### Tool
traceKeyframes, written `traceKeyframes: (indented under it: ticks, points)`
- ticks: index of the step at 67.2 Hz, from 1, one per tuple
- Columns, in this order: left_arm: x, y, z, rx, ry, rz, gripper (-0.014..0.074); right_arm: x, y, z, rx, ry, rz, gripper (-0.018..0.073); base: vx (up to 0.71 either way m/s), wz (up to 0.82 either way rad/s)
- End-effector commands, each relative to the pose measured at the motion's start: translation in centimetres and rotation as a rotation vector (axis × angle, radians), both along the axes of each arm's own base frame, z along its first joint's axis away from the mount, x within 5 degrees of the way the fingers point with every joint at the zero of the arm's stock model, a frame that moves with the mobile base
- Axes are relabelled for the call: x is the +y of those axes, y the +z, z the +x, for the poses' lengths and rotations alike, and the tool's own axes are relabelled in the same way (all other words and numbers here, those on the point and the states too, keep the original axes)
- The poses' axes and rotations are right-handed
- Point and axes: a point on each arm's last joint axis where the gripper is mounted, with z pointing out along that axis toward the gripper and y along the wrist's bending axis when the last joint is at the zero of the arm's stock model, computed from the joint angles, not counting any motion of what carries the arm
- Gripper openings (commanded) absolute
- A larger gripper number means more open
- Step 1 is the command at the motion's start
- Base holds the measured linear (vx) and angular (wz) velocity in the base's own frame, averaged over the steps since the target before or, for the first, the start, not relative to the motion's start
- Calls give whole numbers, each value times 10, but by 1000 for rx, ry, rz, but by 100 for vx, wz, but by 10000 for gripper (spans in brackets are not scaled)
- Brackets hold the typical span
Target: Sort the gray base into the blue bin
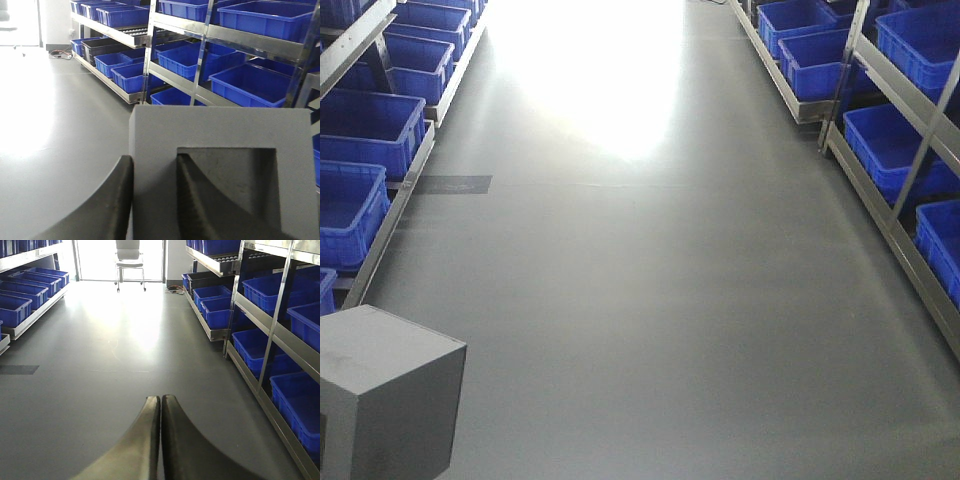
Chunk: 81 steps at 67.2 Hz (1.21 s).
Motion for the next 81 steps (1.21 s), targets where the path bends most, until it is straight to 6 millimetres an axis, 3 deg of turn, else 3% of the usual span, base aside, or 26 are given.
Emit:
traceKeyframes:
  ticks: [1, 81]
  points:
    - [-1, 19, -2, -108, -22, -77, -7, 0, 6, 0, -81, -3, -18, -5, 44, 5]
    - [-1, 19, -2, -108, -22, -77, -7, 0, 6, 0, -81, -3, -18, -5, 46, 0]
